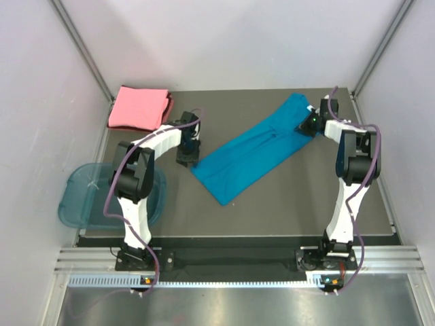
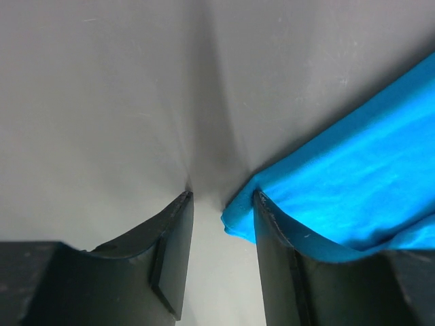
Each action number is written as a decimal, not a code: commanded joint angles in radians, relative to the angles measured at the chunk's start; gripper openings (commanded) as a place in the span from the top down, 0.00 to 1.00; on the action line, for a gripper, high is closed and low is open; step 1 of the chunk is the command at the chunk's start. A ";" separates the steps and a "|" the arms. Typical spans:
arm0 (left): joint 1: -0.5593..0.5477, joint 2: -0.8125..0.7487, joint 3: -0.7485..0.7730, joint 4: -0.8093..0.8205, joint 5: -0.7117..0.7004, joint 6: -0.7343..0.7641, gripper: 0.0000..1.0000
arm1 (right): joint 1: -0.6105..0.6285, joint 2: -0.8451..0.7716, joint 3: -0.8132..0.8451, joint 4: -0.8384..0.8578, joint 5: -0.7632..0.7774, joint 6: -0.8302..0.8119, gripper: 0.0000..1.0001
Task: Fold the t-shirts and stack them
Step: Fold the tshirt
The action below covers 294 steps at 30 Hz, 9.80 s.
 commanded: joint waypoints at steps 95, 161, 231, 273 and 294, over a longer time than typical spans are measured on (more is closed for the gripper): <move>-0.214 -0.354 -0.331 0.250 0.370 -0.241 0.60 | 0.137 -0.008 0.412 -0.289 -0.039 -0.237 0.46; -0.285 -0.682 -0.694 0.333 0.293 -0.358 0.51 | 0.721 -1.234 -0.981 -0.405 0.325 0.306 0.66; -0.512 -0.632 -0.583 0.494 0.284 -0.438 0.56 | 0.545 -0.928 -0.459 -0.419 0.423 -0.088 0.75; -0.685 -0.357 -0.593 0.719 0.208 -0.499 0.64 | 0.431 -0.102 0.029 -0.279 0.312 -0.292 0.74; -0.696 -0.331 -0.599 0.756 0.212 -0.511 0.65 | 0.431 -0.111 -0.001 -0.227 0.297 -0.246 0.78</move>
